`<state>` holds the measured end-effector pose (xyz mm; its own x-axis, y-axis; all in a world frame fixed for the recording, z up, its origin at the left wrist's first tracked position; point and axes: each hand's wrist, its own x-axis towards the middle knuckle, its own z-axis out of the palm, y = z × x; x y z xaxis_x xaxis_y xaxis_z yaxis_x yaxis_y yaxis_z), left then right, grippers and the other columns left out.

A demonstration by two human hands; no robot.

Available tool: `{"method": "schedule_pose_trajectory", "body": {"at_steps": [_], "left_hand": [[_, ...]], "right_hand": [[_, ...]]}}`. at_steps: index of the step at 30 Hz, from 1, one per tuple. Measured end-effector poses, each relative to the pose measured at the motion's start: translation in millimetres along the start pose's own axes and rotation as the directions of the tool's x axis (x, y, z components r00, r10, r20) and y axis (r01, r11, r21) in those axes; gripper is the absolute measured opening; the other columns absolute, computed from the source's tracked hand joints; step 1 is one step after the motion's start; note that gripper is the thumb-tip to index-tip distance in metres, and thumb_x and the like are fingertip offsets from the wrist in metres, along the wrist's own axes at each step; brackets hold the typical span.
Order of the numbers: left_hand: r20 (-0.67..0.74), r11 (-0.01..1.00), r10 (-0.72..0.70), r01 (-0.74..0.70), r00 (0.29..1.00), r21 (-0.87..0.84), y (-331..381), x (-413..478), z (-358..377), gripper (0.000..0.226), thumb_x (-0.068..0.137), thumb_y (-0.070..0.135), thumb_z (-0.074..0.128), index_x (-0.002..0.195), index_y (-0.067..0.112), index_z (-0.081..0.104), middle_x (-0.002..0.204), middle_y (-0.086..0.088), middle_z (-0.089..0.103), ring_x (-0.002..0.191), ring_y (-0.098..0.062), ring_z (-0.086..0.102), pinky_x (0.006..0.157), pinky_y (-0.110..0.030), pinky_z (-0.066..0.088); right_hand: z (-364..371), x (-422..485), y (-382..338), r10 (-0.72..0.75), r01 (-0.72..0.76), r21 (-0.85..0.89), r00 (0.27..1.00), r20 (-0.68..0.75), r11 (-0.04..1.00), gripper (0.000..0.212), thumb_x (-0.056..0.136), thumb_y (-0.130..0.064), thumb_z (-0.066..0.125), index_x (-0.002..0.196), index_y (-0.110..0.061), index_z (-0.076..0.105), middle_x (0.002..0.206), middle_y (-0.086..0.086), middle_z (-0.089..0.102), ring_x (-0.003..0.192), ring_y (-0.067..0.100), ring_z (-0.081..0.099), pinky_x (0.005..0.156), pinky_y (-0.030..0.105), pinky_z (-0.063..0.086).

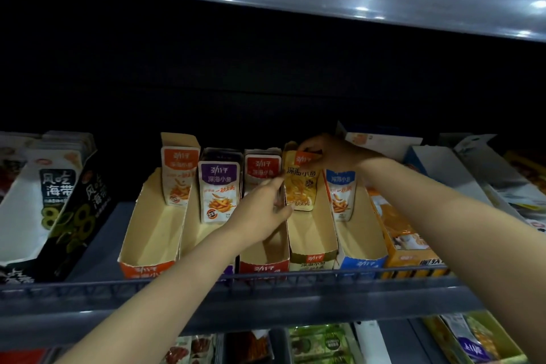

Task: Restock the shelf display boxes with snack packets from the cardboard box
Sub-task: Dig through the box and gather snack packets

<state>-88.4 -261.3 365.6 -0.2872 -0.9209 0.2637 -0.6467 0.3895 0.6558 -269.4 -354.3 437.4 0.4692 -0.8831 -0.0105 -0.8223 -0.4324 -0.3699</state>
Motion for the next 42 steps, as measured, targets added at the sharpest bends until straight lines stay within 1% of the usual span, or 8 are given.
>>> {"method": "schedule_pose_trajectory", "body": {"at_steps": [7, 12, 19, 25, 30, 34, 38, 42], "left_hand": [[-0.004, 1.000, 0.002, -0.002, 1.000, 0.010, -0.7, -0.3, 0.8, 0.065, 0.092, 0.031, 0.058, 0.148, 0.027, 0.025, 0.136, 0.001, 0.045, 0.110, -0.012, 0.055, 0.095, -0.037, 0.049], [0.000, 1.000, 0.011, -0.011, 1.000, 0.020, -0.8, 0.7, -0.2, 0.065, 0.092, 0.030, 0.058, 0.148, 0.026, 0.025, 0.137, 0.000, 0.045, 0.109, -0.015, 0.056, 0.095, -0.038, 0.049], [0.004, 1.000, 0.006, -0.006, 1.000, 0.001, 1.5, -0.2, -1.2, 0.064, 0.092, 0.028, 0.058, 0.148, 0.024, 0.027, 0.137, -0.001, 0.045, 0.113, -0.015, 0.055, 0.097, -0.034, 0.047], [0.002, 1.000, -0.004, 0.004, 1.000, -0.001, 2.6, -0.9, 0.1, 0.060, 0.093, 0.027, 0.058, 0.146, 0.021, 0.031, 0.138, -0.001, 0.045, 0.113, -0.015, 0.055, 0.098, -0.035, 0.046], [0.006, 1.000, -0.022, 0.022, 1.000, 0.004, 1.2, -0.1, -0.1, 0.061, 0.092, 0.029, 0.058, 0.146, 0.022, 0.031, 0.137, -0.001, 0.045, 0.114, -0.016, 0.054, 0.098, -0.038, 0.047], [0.005, 1.000, -0.025, 0.025, 1.000, -0.013, 3.4, 0.2, -0.2, 0.060, 0.091, 0.028, 0.060, 0.144, 0.021, 0.034, 0.133, -0.002, 0.048, 0.111, -0.017, 0.055, 0.096, -0.038, 0.048], [-0.008, 1.000, -0.026, 0.026, 1.000, -0.016, 8.2, -2.1, -3.7, 0.056, 0.091, 0.028, 0.061, 0.141, 0.018, 0.039, 0.128, -0.004, 0.052, 0.108, -0.017, 0.055, 0.095, -0.037, 0.048], [-0.036, 0.999, -0.003, 0.004, 0.999, 0.039, 15.6, -11.1, -9.9, 0.055, 0.092, 0.034, 0.057, 0.141, 0.017, 0.038, 0.136, -0.002, 0.049, 0.122, -0.019, 0.048, 0.100, -0.037, 0.044]], "right_hand": [[8.1, 2.6, -1.3, -0.059, 0.050, -0.096, 0.994, -0.095, 0.994, 0.043, 0.085, -0.025, 0.068, 0.124, -0.015, 0.054, 0.124, 0.003, 0.057, 0.113, 0.016, 0.054, 0.092, 0.026, 0.042], [-0.4, 3.1, 3.1, -0.037, 0.038, -0.060, 0.999, 0.016, 0.997, 0.046, 0.085, -0.014, 0.067, 0.128, -0.017, 0.051, 0.126, 0.001, 0.057, 0.115, 0.014, 0.053, 0.096, 0.027, 0.044], [5.3, 1.1, -2.3, -0.123, 0.120, -0.026, 0.973, -0.195, 0.992, 0.029, 0.089, -0.016, 0.062, 0.118, -0.012, 0.059, 0.117, 0.005, 0.062, 0.107, 0.013, 0.056, 0.090, 0.026, 0.044], [19.4, 4.4, -0.9, -0.112, 0.085, -0.102, 0.946, -0.304, 0.991, 0.028, 0.092, -0.023, 0.059, 0.119, -0.018, 0.061, 0.121, 0.001, 0.061, 0.111, 0.017, 0.056, 0.093, 0.030, 0.043], [25.4, 3.7, -0.9, -0.122, 0.056, -0.162, 0.893, -0.433, 0.985, 0.034, 0.087, -0.022, 0.065, 0.119, -0.017, 0.055, 0.121, 0.003, 0.050, 0.108, 0.019, 0.052, 0.083, 0.027, 0.040], [27.4, -0.8, 0.9, -0.090, 0.031, -0.142, 0.898, -0.430, 0.989, 0.032, 0.088, -0.023, 0.063, 0.119, -0.020, 0.054, 0.123, 0.001, 0.051, 0.110, 0.019, 0.053, 0.081, 0.024, 0.038], [22.7, -15.4, -4.3, -0.050, 0.007, -0.112, 0.921, -0.385, 0.994, 0.040, 0.091, -0.028, 0.059, 0.130, -0.023, 0.049, 0.133, 0.001, 0.048, 0.118, 0.019, 0.050, 0.092, 0.031, 0.045], [20.8, -45.5, -5.9, -0.012, -0.008, -0.057, 0.942, -0.337, 0.998, 0.050, 0.093, -0.032, 0.056, 0.140, -0.023, 0.041, 0.143, 0.003, 0.044, 0.126, 0.021, 0.047, 0.102, 0.035, 0.042]]}}
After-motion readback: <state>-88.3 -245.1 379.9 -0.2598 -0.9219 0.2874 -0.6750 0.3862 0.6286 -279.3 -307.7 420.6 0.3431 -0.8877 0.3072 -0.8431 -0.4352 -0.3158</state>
